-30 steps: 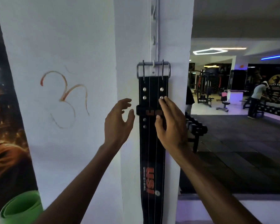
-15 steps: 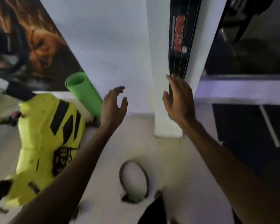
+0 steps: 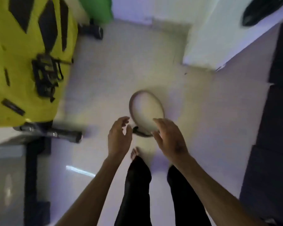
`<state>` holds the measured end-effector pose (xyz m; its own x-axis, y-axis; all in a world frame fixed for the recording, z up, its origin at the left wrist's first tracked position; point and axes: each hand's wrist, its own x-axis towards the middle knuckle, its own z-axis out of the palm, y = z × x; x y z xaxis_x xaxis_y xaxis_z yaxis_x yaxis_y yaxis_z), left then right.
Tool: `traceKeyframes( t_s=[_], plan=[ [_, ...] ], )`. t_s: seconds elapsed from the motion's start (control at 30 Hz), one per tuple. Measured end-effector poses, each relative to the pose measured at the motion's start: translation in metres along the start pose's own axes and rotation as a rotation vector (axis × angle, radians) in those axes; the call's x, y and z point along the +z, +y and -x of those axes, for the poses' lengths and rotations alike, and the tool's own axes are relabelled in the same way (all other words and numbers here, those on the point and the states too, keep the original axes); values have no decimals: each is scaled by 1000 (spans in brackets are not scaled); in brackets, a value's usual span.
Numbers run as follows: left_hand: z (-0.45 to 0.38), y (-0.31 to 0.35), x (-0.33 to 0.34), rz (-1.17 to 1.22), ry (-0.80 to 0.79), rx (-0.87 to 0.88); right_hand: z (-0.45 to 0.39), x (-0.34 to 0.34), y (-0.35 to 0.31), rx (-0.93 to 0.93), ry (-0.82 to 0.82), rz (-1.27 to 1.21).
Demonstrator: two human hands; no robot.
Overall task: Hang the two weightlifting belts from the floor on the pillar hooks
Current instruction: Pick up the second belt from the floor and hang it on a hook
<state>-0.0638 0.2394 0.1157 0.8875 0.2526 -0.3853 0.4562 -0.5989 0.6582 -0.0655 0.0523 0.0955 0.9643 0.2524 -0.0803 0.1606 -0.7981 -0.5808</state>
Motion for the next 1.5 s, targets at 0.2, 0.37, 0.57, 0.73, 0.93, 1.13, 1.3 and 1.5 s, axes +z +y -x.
traceKeyframes(
  t_s=[0.2, 0.37, 0.57, 0.73, 0.93, 1.13, 1.3, 1.5],
  plan=[
    [-53, -205, 113, -40, -44, -278, 6, 262, 65, 19, -260, 51],
    [-94, -320, 199, -47, -101, -398, 7, 421, 149, 165, -356, 69],
    [-113, -375, 237, -50, -201, -508, -9, 475, 183, 115, -317, 225],
    [-104, -357, 216, -38, -343, -517, -19, 425, 162, -19, -208, 202],
    [-88, -246, 135, 256, -320, -479, -32, 267, 95, 149, -365, -48],
    [-57, -81, 33, 375, -196, -199, -49, 73, 24, 247, -306, -355],
    [-1, 53, -50, 479, -29, 22, -50, -69, -43, 204, -225, -588],
    [69, 182, -131, 542, 16, 383, -13, -190, -129, 135, -40, -898]
  ],
)
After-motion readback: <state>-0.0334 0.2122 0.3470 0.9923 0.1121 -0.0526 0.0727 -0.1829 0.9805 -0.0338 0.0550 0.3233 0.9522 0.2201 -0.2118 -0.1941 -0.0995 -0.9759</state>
